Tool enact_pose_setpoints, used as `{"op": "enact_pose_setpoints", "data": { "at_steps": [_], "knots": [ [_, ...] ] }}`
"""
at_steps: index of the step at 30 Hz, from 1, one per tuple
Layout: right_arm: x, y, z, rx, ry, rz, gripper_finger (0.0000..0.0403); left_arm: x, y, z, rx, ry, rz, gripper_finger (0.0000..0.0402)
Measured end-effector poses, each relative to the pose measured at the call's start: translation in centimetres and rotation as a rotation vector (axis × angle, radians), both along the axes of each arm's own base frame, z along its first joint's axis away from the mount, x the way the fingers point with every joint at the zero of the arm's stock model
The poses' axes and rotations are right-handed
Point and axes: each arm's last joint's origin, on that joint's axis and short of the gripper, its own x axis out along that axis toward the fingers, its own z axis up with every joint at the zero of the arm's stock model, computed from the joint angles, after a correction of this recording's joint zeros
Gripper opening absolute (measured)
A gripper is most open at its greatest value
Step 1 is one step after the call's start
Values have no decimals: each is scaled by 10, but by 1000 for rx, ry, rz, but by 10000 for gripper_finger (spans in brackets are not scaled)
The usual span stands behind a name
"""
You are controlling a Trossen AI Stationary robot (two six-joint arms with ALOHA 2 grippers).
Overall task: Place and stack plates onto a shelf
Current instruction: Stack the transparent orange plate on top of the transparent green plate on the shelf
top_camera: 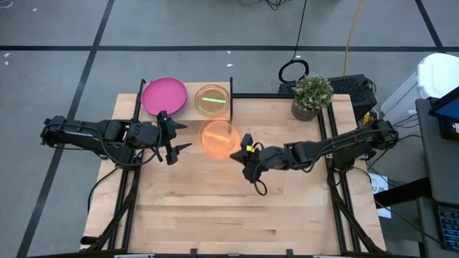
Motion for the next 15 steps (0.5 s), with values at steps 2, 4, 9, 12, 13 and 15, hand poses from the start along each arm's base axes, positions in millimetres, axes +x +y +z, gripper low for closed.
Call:
{"op": "enact_pose_setpoints", "data": {
  "at_steps": [2,4,9,12,13,15],
  "knots": [
    [0,-10,3,-11,-6,-21,0,0,0,0,-1,-1,1,321],
    [2,-21,5,-17,-12,-51,0,0,0,0,-2,-1,1,321],
    [7,-53,17,-13,-45,-108,0,1,0,1,-5,-16,2,321],
    [9,-73,22,13,-67,-111,0,1,0,2,-1,-21,-1,321],
    [10,-79,24,22,-85,-108,0,1,0,2,0,-21,-2,321],
    [10,-91,28,36,-129,-104,0,1,0,2,0,-20,-2,321]
  ]
}}
